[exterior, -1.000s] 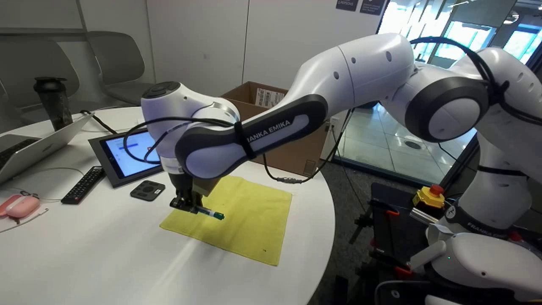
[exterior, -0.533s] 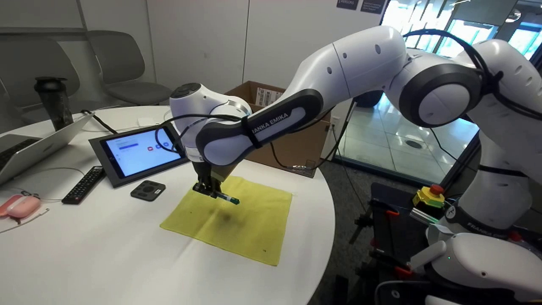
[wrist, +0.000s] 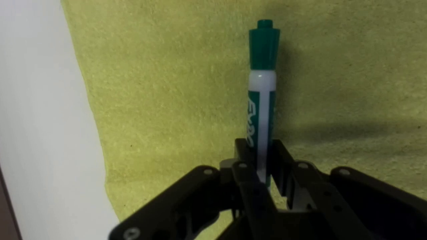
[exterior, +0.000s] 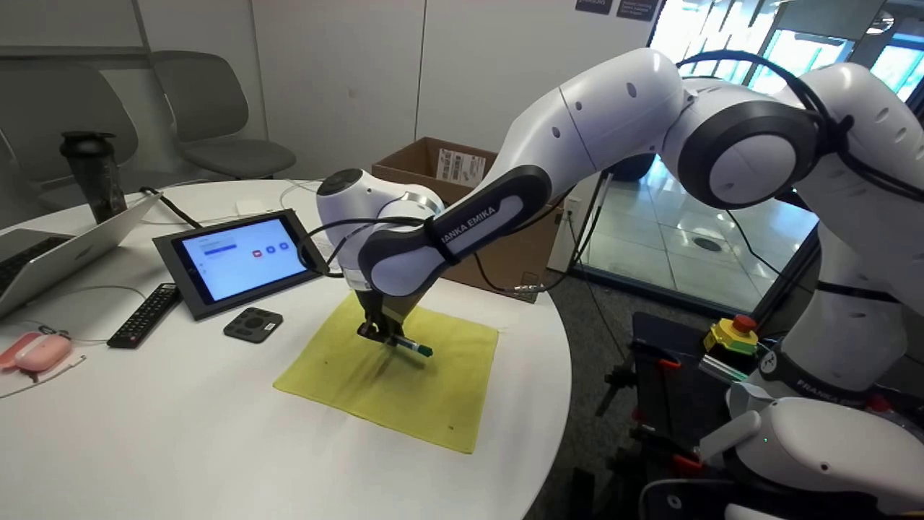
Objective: Put the marker on the cloth and wrap it, then put it in the box
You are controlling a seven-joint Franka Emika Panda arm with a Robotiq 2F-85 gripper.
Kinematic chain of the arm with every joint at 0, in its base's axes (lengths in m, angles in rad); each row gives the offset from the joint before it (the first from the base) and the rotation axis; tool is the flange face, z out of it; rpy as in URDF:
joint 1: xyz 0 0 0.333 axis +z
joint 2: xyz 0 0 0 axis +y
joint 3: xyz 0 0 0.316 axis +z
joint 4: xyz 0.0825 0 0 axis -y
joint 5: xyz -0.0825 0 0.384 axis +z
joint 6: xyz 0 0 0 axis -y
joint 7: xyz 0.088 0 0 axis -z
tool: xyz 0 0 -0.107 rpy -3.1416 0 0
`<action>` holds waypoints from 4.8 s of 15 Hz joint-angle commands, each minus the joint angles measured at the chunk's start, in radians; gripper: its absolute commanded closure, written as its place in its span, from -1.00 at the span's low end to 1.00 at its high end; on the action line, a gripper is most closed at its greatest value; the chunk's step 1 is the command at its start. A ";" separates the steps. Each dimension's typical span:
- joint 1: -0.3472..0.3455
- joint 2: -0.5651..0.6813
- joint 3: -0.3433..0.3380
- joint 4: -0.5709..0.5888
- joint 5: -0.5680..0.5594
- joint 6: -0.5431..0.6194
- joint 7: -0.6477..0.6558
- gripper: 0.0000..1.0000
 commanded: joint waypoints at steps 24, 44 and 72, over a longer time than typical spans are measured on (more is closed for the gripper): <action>-0.004 -0.362 -0.041 -0.490 -0.022 0.186 0.139 -1.00; -0.201 -0.578 0.042 -1.021 0.253 0.569 0.087 -1.00; -0.375 -0.335 0.130 -0.787 0.285 0.527 -0.426 -1.00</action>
